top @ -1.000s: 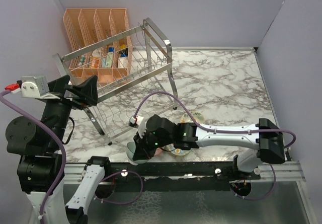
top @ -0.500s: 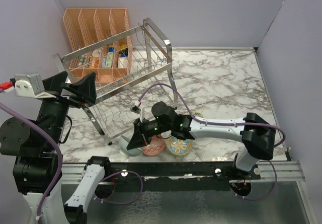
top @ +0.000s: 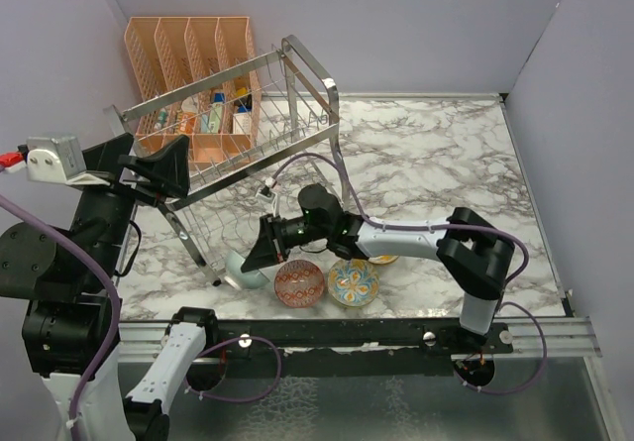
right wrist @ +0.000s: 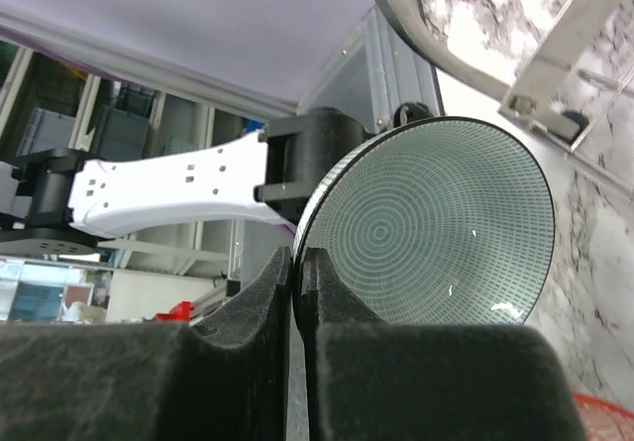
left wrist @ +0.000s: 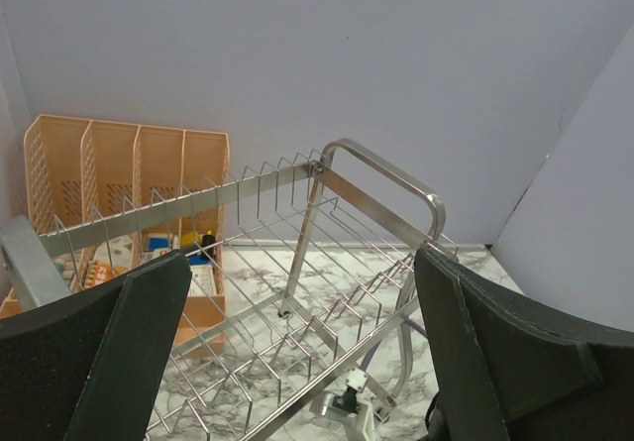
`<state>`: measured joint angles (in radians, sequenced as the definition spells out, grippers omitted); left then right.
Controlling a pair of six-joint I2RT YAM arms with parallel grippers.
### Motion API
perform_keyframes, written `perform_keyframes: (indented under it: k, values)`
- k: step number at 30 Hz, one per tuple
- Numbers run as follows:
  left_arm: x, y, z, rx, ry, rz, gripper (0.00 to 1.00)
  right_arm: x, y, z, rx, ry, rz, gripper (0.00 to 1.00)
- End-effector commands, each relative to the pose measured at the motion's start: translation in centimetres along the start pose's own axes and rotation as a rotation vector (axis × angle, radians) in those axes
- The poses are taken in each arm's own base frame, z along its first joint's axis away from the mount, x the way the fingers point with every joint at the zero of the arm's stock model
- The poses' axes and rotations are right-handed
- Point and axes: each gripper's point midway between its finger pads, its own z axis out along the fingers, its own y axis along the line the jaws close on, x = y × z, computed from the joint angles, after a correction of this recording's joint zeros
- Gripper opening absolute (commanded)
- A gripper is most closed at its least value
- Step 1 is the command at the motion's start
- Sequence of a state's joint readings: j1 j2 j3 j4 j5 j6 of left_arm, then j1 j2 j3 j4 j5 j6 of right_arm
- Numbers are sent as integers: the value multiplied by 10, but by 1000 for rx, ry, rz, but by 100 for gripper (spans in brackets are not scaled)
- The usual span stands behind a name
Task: Load the bowls into the dish rack
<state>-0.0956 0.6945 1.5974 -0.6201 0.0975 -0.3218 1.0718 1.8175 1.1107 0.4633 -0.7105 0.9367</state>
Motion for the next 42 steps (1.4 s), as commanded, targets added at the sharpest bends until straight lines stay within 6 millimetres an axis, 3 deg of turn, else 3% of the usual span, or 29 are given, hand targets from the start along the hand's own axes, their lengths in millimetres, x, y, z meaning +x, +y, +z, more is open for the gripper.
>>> perform_keyframes:
  k: [1, 14, 21, 34, 39, 42]
  values:
    - [-10, -7, -2, 30, -18, 14, 99, -46, 37, 3, -151, -82, -95, 1]
    - [-11, -8, -2, 37, -16, 21, 99, -110, -10, 32, -77, -182, -106, 1]
    - [-9, -6, -3, 31, -10, 36, 99, -131, -37, 44, -51, -249, -105, 1]
    - [-6, -6, -7, 38, -6, 47, 99, -176, -62, 71, -51, -357, -46, 1]
    - [-3, -6, -8, 40, -2, 51, 99, -189, -72, 84, -112, -363, -18, 1]
    - [-1, -5, -9, 40, 2, 54, 99, -193, -67, 87, -179, -353, -25, 1]
